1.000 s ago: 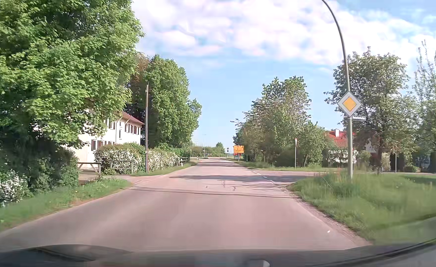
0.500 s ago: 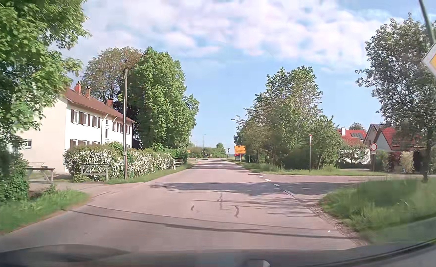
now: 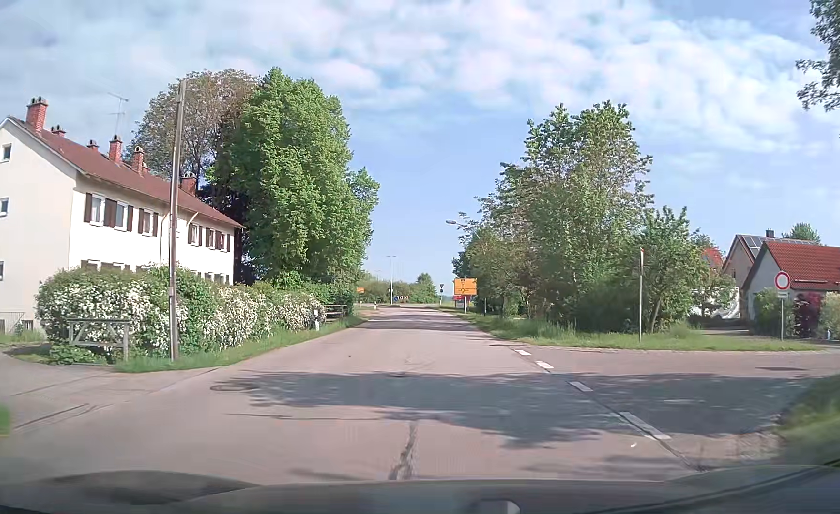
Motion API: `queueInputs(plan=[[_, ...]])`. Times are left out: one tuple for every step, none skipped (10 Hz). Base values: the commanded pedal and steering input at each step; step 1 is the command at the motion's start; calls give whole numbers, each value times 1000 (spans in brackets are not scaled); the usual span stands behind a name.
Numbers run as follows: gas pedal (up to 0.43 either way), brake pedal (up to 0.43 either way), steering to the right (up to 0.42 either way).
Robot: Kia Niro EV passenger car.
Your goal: Follow the waypoints while adhering to traffic rules and regulations
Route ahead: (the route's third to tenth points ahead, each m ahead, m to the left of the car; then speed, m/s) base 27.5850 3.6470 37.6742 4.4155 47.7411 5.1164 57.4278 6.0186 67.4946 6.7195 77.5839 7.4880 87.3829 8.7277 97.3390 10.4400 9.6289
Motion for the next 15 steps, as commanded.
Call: queueInputs(plan=[[59, 0, -3], [59, 0, -2], [59, 0, -1], [47, 0, -2], [59, 0, -2], [67, 0, -2], [79, 0, -2], [87, 0, -2], [87, 0, -2], [87, 0, -2], [98, 0, -3], [98, 0, -5], [87, 0, -6], [87, 0, -5], [87, 0, -6]])
